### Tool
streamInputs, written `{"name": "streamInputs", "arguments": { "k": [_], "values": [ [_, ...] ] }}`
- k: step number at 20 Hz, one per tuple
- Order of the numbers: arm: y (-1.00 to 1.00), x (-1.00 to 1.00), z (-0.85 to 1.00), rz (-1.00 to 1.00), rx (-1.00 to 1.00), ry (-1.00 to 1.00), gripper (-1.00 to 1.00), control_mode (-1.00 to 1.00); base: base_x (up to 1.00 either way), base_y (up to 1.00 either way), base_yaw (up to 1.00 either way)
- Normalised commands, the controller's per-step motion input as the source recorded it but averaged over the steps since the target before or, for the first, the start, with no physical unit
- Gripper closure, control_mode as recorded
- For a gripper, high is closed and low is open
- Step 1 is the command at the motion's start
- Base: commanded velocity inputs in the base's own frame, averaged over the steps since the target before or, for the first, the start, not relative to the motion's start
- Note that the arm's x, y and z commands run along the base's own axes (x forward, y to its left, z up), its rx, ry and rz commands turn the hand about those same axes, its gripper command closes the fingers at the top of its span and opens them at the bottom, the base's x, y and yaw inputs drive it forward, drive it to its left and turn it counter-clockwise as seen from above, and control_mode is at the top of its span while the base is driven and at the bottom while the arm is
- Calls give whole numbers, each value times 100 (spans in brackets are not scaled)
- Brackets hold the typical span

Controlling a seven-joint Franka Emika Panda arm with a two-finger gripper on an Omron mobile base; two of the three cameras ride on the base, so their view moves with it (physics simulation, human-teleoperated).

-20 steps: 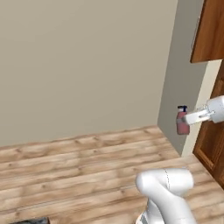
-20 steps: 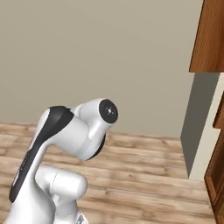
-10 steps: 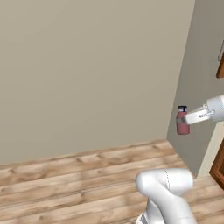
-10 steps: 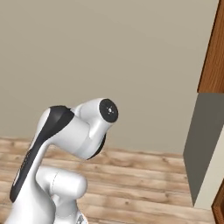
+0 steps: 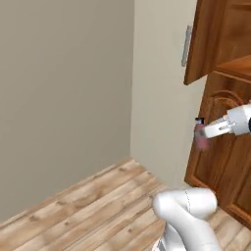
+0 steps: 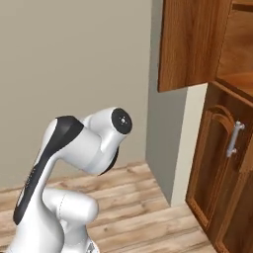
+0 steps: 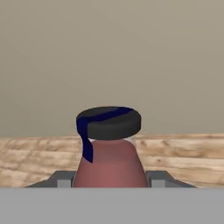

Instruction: Pick the juice, can, juice from the counter and place them in the open cabinet.

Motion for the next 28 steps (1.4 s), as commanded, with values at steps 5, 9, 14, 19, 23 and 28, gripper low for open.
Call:
{"name": "streamInputs", "arguments": {
  "k": [5,9,14,19,23,28],
  "values": [
    [0,0,0,0,0,0,100,100,18,18,-86],
    [0,0,0,0,0,0,100,100,19,19,-85],
    [0,0,0,0,0,0,100,100,28,24,-78],
    [0,0,0,0,0,0,100,100,51,44,-43],
    [0,0,0,0,0,0,100,100,45,60,-17],
    [0,0,0,0,0,0,100,100,56,54,-27]
  ]
}}
